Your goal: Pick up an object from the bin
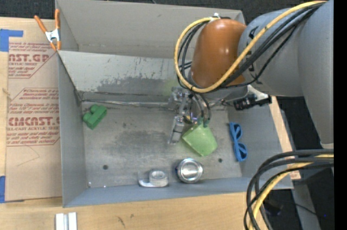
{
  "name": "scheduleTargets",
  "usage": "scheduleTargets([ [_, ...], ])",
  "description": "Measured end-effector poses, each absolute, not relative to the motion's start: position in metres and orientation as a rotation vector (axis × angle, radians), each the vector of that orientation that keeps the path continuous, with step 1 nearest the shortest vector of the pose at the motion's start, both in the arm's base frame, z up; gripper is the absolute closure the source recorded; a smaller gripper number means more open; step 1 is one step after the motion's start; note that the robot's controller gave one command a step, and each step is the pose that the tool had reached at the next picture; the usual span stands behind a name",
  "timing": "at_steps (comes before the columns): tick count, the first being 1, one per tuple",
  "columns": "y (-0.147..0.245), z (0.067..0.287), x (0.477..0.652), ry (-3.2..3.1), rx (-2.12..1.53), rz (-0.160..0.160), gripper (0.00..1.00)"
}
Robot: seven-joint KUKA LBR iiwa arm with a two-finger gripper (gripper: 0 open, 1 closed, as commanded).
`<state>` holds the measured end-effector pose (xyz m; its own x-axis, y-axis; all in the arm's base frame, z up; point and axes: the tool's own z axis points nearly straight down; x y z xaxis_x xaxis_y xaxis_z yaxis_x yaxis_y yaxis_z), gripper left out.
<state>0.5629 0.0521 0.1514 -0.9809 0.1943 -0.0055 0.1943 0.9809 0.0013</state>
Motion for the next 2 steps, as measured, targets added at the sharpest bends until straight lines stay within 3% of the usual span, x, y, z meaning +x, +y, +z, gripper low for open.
scheduleTargets([
  [1, 0.057, 0.164, 0.513, 3.119, 0.397, 0.001, 0.00],
  [2, 0.046, 0.173, 0.481, 3.128, 0.306, -0.001, 0.00],
])
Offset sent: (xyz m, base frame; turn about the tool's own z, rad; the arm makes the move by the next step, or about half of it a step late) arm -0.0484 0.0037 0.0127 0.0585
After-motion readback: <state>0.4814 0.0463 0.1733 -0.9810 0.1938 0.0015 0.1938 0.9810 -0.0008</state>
